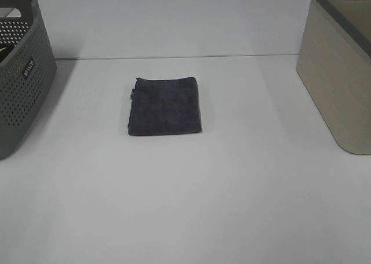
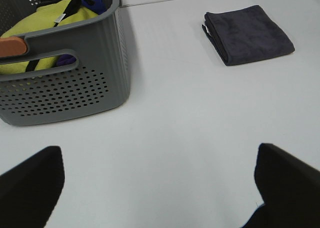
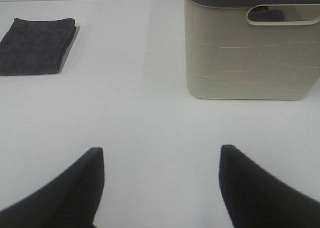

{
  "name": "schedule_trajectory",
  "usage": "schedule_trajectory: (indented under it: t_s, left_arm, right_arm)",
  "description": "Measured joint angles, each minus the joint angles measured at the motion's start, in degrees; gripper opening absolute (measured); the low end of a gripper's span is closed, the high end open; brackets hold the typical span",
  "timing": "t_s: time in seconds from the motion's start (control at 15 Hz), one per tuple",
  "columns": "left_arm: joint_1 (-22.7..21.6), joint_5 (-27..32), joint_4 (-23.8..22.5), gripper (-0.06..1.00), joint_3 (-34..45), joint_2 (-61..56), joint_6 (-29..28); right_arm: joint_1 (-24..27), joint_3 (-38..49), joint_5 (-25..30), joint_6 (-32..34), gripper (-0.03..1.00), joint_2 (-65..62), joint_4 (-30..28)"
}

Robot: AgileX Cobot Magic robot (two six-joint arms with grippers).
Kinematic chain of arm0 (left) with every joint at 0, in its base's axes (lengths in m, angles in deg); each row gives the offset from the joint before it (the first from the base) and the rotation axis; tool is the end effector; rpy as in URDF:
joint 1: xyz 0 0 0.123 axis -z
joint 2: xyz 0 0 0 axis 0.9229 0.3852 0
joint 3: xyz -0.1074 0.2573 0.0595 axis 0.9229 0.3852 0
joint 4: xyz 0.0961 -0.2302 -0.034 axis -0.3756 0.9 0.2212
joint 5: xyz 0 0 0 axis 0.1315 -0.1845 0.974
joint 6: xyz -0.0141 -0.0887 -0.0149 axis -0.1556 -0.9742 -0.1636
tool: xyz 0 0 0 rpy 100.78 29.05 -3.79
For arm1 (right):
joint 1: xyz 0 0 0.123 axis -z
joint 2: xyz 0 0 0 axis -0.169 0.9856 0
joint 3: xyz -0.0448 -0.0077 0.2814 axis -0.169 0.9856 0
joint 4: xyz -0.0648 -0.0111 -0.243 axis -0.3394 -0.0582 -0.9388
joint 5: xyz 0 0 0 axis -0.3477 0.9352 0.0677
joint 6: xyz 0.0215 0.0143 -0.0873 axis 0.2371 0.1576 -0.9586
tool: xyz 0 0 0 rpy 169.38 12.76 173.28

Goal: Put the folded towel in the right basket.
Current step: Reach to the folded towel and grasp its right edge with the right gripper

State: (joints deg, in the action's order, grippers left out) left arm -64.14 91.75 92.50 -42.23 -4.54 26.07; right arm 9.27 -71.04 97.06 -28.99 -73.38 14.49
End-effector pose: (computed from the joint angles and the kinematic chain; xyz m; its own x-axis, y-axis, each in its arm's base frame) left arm -0.0061 -0.0071 0.2784 -0.4357 0.0779 -0.8967 0.1523 0.9883 0.0119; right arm -0.0068 0.0043 0.2781 -0.4498 -0.0401 -0.8922 -0.0675 0.9977 -0.0108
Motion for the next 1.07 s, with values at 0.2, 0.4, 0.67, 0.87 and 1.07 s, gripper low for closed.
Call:
schedule_trajectory:
  t_s: [0.2, 0.4, 0.67, 0.87, 1.07]
  left_arm:
    - [0.0, 0.0, 0.0, 0.98, 0.0, 0.0, 0.0]
    - [0.0, 0.0, 0.0, 0.98, 0.0, 0.0, 0.0]
    - [0.0, 0.0, 0.0, 0.98, 0.0, 0.0, 0.0]
    - [0.0, 0.0, 0.0, 0.98, 0.0, 0.0, 0.0]
    - [0.0, 0.0, 0.0, 0.98, 0.0, 0.0, 0.0]
  right_arm:
    - [0.0, 0.0, 0.0, 0.0, 0.63, 0.0, 0.0]
    - [0.0, 0.0, 0.0, 0.0, 0.63, 0.0, 0.0]
    - [0.0, 0.0, 0.0, 0.0, 0.63, 0.0, 0.0]
    - [0.0, 0.0, 0.0, 0.0, 0.63, 0.0, 0.0]
    - [0.0, 0.0, 0.0, 0.0, 0.63, 0.0, 0.0]
